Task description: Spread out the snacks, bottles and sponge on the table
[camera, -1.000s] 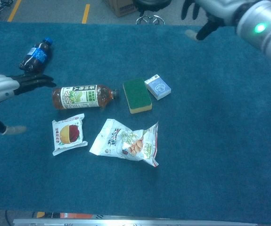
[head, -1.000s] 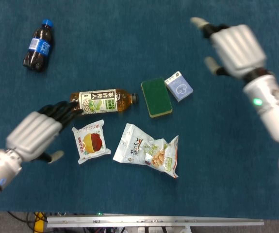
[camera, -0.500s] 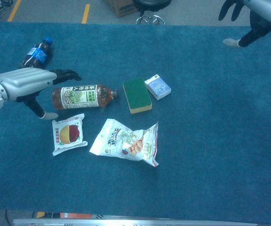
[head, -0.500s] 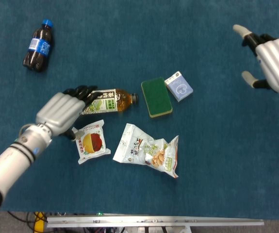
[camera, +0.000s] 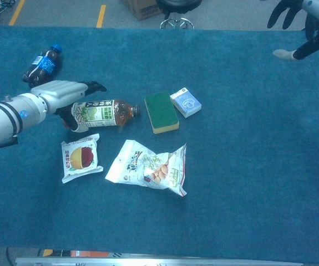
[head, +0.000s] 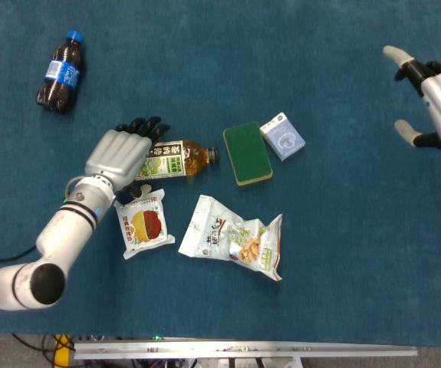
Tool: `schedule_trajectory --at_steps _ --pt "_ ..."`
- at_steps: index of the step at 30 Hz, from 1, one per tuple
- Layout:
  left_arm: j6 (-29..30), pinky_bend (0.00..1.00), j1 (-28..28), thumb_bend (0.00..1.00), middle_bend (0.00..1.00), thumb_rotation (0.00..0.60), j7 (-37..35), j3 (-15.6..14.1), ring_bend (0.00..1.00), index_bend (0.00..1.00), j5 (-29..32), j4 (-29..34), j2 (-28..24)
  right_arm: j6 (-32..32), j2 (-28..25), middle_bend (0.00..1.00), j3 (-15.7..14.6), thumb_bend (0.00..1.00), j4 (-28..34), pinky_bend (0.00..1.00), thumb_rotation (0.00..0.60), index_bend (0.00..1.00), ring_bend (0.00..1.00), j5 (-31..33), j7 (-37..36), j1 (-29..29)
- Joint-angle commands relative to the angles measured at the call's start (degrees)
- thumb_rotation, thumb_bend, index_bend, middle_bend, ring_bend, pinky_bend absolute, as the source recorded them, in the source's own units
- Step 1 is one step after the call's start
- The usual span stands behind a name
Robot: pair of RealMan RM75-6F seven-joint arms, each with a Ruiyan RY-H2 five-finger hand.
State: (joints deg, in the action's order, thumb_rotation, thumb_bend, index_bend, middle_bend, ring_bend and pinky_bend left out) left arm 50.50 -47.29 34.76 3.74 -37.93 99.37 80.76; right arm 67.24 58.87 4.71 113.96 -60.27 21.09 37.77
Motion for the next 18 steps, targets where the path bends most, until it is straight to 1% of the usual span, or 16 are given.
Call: schedule_trajectory --at_steps 1,3,4,8,10,14,18 --pt "1.4 0.15 -0.6 0.24 0.0 0.6 0.5 -0.6 0.0 0.0 0.7 -1.6 1.9 -0.4 -0.3 0.36 0.3 0.24 -0.4 0.58 0.6 0.11 0.36 -0.4 -0.8 -0.6" --pt "2.5 0.15 -0.4 0.24 0.01 0.6 0.2 -0.8 0.0 0.01 0.1 -2.7 3.0 -0.7 -0.5 0.36 0.4 0.24 -0.5 0.58 0.6 0.11 0.36 -0.8 -1.5 -1.0" --pt "3.1 0.15 -0.3 0.24 0.03 0.6 0.1 -0.9 0.01 0.02 -0.3 -3.2 3.5 -0.9 -0.6 0.36 0.4 0.24 -0.6 0.58 0.6 0.11 0.36 -0.9 -1.7 -1.2" --pt "3.9 0.15 0.4 0.24 0.14 0.6 -0.2 -2.0 0.07 0.16 -1.6 -4.6 4.5 -1.3 -1.0 0.36 0.6 0.24 -0.9 0.58 0.6 0.11 0.36 -1.2 -2.5 -1.9" --pt "4.2 0.16 0.9 0.24 0.16 0.6 -0.7 -2.6 0.08 0.19 -2.5 -5.3 4.8 -1.5 -1.1 0.36 0.8 0.24 -0.9 0.58 0.6 0.11 0.36 -1.4 -3.1 -2.2" --pt "5.3 0.22 2.0 0.24 0.27 0.6 -2.3 -2.9 0.17 0.29 -5.1 -6.5 5.7 -2.1 -1.5 0.36 1.2 0.24 -0.9 0.58 0.6 0.11 0.36 -1.9 -4.0 -2.7" --pt "6.2 0.32 3.1 0.24 0.38 0.6 -4.1 -3.0 0.28 0.39 -8.2 -8.0 6.5 -2.4 -1.6 0.37 1.5 0.24 -0.9 0.58 0.6 0.12 0.36 -2.3 -4.7 -3.1"
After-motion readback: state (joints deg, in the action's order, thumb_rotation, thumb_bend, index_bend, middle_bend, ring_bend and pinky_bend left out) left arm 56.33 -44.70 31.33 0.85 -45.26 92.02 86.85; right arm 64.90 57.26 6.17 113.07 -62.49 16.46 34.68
